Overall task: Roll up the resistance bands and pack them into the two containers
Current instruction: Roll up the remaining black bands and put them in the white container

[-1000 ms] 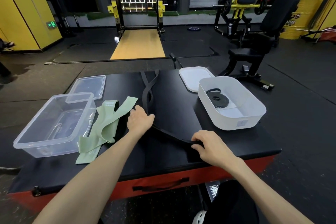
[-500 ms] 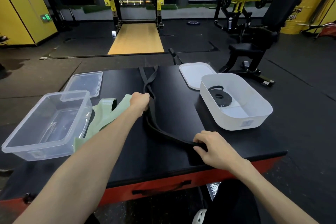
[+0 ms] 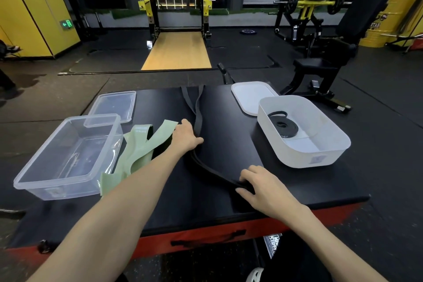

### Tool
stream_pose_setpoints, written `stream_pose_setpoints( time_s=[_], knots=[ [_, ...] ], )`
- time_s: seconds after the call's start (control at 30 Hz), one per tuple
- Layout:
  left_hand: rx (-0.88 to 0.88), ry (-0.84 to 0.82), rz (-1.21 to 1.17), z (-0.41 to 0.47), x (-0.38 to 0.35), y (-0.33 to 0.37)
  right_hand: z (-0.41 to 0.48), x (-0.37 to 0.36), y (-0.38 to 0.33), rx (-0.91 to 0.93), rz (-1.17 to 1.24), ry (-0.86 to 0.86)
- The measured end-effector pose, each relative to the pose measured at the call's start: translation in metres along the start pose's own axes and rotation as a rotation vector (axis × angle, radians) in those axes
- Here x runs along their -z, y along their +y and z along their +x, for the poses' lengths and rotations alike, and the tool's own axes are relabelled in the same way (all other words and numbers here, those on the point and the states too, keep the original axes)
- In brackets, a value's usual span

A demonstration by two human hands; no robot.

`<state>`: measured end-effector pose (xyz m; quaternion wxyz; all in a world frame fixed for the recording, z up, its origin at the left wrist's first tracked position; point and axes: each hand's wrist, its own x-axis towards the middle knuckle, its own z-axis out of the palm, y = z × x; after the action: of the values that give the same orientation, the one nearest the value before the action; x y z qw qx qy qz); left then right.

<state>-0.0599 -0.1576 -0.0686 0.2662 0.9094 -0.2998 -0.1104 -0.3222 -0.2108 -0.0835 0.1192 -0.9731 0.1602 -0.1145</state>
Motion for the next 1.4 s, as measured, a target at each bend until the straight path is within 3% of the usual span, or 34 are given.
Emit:
stream_pose_setpoints(
  time_s=[0.23,0.43,0.57,0.83,1.17,1.4],
  knots=[
    [0.135,0.068,-0.291,0.006,-0.003,-0.011,0.004,0.006,-0.011,-0.015,-0.039,-0.002],
    [0.221,0.006,-0.649,0.006,-0.014,0.001,-0.002,-0.002,-0.027,-0.016,-0.03,0.016],
    [0.324,-0.183,-0.843,0.012,-0.017,0.005,-0.006,-0.002,-0.035,-0.036,-0.023,0.023],
    [0.365,-0.438,-1.1,-0.001,0.011,0.025,-0.006,0.008,-0.049,-0.107,-0.105,0.05],
    [0.423,-0.235,-1.374,-0.004,-0.014,0.031,-0.021,0.008,-0.069,-0.297,-0.187,0.15],
    [0.455,-0.281,-1.465,0.002,-0.015,0.031,-0.029,0.0,-0.074,-0.22,0.123,0.083]
  ],
)
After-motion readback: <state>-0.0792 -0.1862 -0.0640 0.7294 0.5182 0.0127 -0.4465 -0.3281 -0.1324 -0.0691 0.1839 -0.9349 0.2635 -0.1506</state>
